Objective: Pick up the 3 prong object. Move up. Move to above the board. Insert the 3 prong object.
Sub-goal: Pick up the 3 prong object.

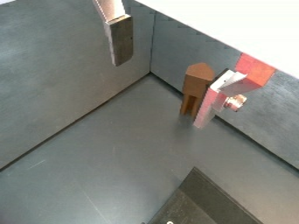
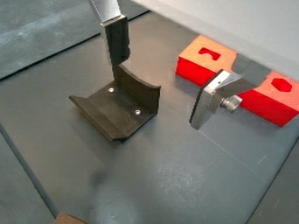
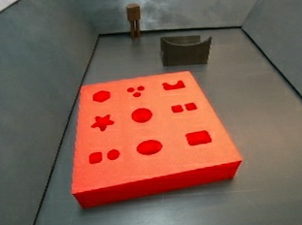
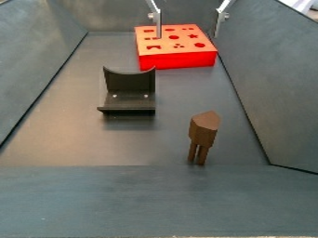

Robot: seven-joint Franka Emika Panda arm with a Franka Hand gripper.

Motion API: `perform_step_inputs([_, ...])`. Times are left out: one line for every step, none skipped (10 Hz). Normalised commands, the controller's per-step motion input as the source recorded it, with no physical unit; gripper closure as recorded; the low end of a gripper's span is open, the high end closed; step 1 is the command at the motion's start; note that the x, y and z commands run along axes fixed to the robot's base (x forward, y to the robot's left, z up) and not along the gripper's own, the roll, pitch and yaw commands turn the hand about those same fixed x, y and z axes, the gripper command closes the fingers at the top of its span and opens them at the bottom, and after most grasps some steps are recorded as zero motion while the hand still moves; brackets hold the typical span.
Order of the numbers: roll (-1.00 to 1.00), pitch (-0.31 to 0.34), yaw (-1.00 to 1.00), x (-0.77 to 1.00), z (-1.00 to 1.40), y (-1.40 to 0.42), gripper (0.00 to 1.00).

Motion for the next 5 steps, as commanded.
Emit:
perform_step_inputs([0.0, -0.09, -0.02, -0.46, -0.07, 0.23, 0.0])
perform_step_inputs([-0.06, 0.0, 0.22, -0.11, -0.09, 0.88, 0.0])
perform_step_inputs([-0.06, -0.003, 0.25, -0.18, -0.12, 0.9, 0.0])
perform_step_inputs([-0.11, -0.037, 0.2, -0.21, -0.16, 0.91, 0.0])
perform_step_inputs([-0.12, -0.057, 0.18, -0.12, -0.19, 0.9, 0.0])
